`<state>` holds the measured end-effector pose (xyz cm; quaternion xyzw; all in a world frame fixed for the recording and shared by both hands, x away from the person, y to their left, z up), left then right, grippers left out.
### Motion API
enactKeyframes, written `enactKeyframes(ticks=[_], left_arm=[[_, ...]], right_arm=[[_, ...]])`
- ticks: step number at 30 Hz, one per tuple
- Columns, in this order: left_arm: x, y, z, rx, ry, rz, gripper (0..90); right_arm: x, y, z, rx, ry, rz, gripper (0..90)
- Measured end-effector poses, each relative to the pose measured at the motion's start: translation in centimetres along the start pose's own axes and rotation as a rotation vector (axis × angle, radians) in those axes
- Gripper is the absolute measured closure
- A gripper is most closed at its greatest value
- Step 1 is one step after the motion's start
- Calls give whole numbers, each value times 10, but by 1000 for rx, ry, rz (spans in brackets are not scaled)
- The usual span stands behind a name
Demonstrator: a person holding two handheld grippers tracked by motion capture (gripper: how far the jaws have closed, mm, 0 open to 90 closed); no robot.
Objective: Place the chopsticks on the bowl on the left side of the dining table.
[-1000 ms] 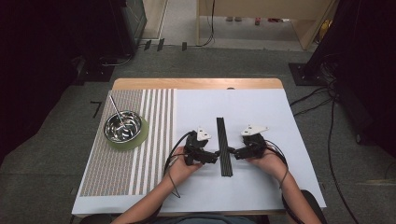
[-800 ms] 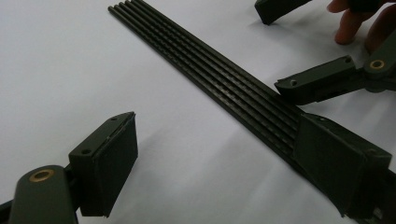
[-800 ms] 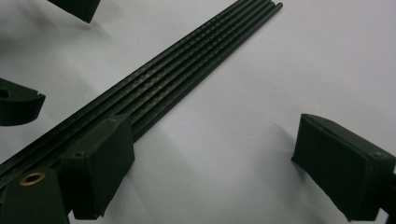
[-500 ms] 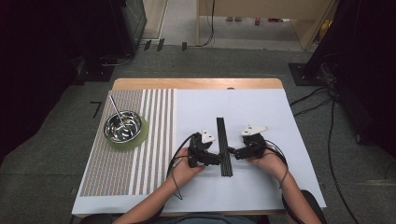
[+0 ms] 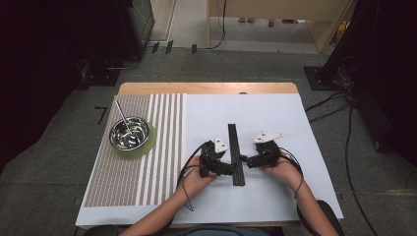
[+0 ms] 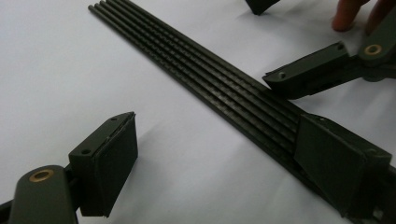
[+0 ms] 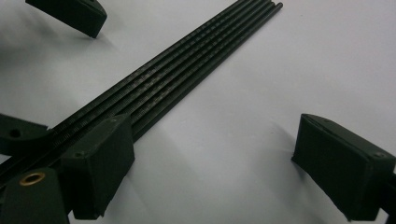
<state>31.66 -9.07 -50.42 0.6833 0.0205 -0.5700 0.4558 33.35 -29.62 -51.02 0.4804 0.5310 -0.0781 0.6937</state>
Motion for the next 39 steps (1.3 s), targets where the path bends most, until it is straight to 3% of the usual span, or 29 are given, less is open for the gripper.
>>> enactKeyframes(ticks=[15, 25, 31, 39], left_arm=[[0, -1, -1, -1, 4, -14, 141], [0, -3, -3, 32, 0, -16, 142], [0, -3, -1, 56, 19, -26, 144], [-2, -5, -4, 86, -5, -25, 144]], right_arm=[[0, 0, 0, 0, 0, 0, 119], [0, 0, 0, 0, 0, 0, 118], [0, 0, 0, -3, 0, 1, 118], [0, 0, 0, -3, 0, 1, 118]])
Point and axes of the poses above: each handheld gripper's, and its own axes: x roughly forward along the jaws, y roughly out of its top, z roughly to its right, the point moved 1 cm from there along x, roughly forward along the jaws, and after that the axes turned 11 degrees about -z, right-handed, at the moved point
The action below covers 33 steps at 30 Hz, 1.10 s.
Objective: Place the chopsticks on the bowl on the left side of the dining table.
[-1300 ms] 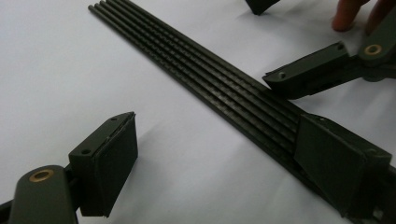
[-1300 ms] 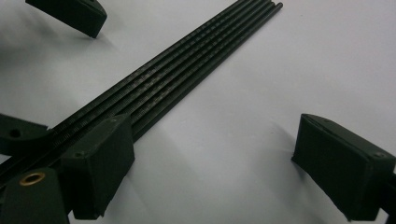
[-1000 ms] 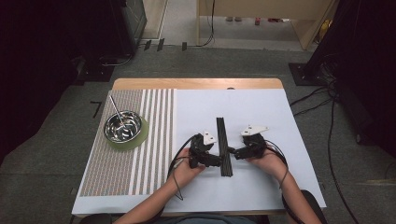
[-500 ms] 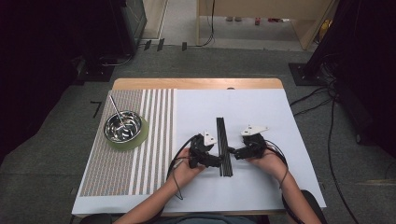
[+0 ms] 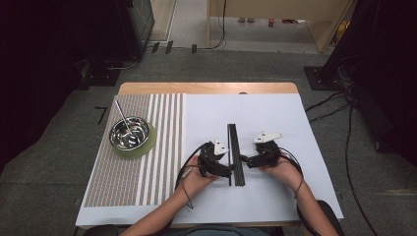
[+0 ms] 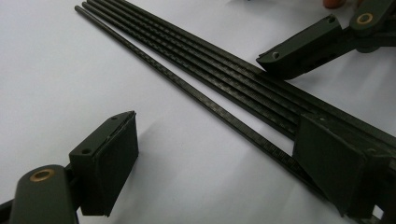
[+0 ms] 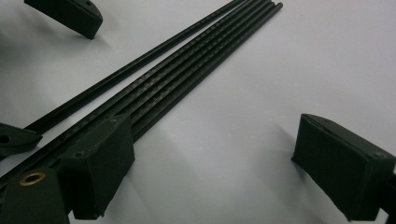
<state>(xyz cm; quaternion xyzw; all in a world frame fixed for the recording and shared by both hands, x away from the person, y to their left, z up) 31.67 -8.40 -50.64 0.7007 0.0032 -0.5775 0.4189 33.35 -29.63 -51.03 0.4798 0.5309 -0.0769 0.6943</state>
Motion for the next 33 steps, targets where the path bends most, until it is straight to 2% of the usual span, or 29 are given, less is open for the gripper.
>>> enactKeyframes(ticks=[3, 11, 18, 29, 31, 33], left_arm=[[-1, -1, -1, 12, 1, 0, 157], [-5, -3, -7, 13, 1, 9, 285], [-11, -3, -15, -16, 5, -14, 484], [-18, -3, -24, -39, 1, -63, 678], [-20, -3, -27, -56, 3, -83, 716], [-22, -4, -31, -84, -15, -91, 743]], right_arm=[[0, 0, 0, 3, -1, -1, 118], [0, 0, 0, 3, 0, -1, 119], [0, 0, 0, 3, 0, -1, 119], [0, 0, 0, 3, 0, -1, 119], [0, 0, 0, 4, 0, -1, 118], [0, 0, 0, 4, 1, -1, 119]])
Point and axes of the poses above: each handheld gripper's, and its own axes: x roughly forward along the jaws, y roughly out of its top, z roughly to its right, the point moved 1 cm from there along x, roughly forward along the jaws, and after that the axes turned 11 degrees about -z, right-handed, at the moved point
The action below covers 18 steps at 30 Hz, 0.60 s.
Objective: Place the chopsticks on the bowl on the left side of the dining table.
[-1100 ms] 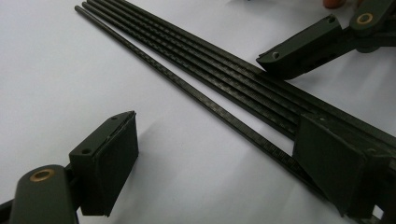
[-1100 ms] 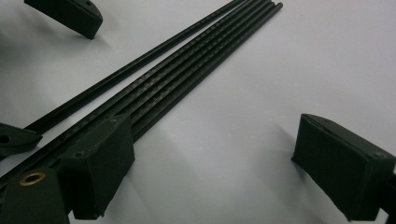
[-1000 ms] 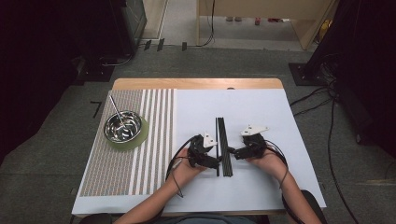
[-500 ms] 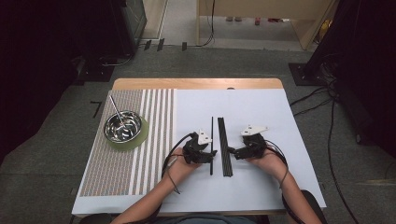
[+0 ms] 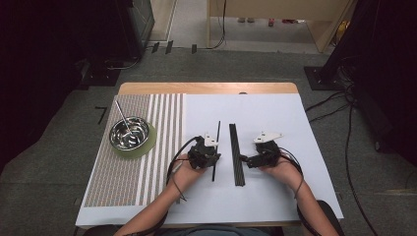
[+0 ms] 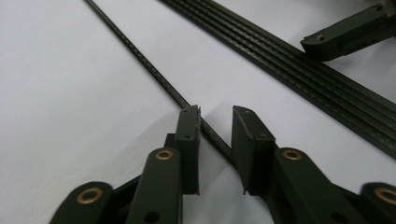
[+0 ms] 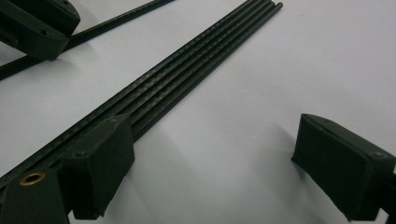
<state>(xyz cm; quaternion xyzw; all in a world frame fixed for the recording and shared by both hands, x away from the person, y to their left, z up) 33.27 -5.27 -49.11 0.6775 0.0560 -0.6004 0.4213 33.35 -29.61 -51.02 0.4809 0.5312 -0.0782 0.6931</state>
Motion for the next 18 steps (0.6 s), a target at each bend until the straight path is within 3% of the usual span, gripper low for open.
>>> enactKeyframes(ticks=[5, 18], left_arm=[[-3, -1, -8, -50, -34, -15, 778], [-11, -4, -25, -124, -39, -65, 830]], right_arm=[[0, 0, 0, 0, 0, 0, 118], [0, 0, 0, 0, 0, 0, 119]])
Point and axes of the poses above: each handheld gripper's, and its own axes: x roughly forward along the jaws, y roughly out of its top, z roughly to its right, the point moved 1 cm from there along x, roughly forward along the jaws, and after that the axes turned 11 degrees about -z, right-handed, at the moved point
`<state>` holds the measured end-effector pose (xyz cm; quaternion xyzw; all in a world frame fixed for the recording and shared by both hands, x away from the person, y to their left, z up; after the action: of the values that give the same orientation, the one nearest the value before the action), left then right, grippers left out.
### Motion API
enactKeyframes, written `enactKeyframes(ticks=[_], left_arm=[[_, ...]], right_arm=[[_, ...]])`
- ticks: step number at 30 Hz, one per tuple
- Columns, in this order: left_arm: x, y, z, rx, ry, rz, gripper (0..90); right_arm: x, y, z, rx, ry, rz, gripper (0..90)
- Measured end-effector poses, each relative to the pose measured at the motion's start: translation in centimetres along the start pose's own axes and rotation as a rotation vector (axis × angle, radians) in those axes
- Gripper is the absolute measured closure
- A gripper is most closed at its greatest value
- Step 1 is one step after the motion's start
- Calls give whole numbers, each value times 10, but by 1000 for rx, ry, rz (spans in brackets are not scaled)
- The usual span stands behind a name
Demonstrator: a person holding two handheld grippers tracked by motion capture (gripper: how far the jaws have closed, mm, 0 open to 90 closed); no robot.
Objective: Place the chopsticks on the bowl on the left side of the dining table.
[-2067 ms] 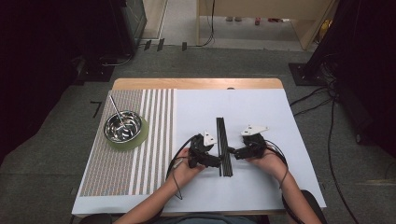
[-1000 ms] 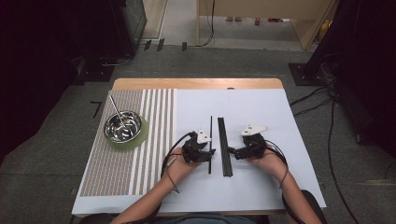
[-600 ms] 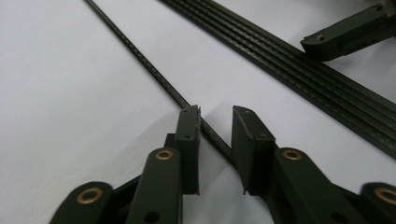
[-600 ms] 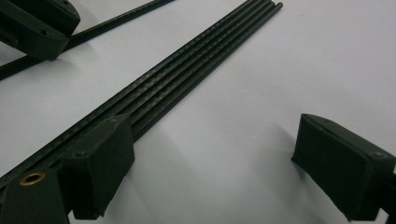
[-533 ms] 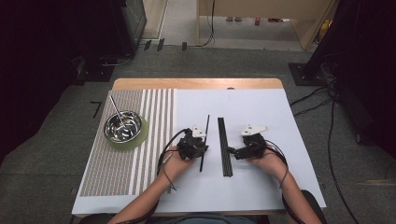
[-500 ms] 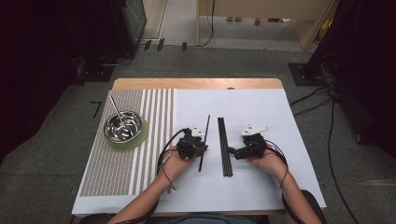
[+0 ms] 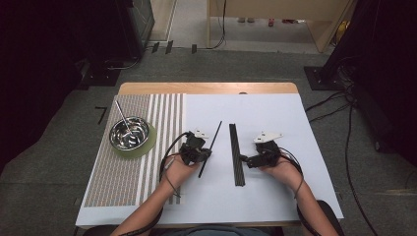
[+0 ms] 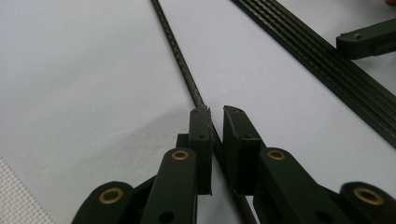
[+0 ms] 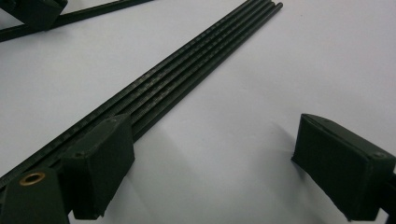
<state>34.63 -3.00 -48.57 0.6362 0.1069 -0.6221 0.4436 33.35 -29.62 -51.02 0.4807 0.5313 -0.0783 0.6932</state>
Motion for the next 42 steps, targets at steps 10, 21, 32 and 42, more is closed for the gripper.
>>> enactKeyframes(ticks=[10, 21, 32, 42], left_arm=[[-5, -2, -8, 10, 14, -20, 844], [-10, -5, -19, 31, 28, -46, 856], [-16, -9, -30, 62, 51, -42, 859], [-11, -10, -31, 39, 56, -11, 855]], right_arm=[[0, 0, 0, 0, 0, 0, 119], [0, 0, 0, -3, 0, 3, 118], [0, 0, 0, -1, 0, 0, 119], [0, 0, 0, 0, 0, 0, 119]])
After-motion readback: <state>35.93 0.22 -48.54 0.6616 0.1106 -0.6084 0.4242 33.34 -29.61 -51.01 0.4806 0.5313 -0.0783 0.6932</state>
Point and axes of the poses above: each handheld gripper's, and its own axes: x roughly forward along the jaws, y roughly out of its top, z roughly to its right, the point moved 1 cm from there along x, roughly forward along the jaws, and after that the axes turned 11 degrees about -z, right-handed, at the moved point
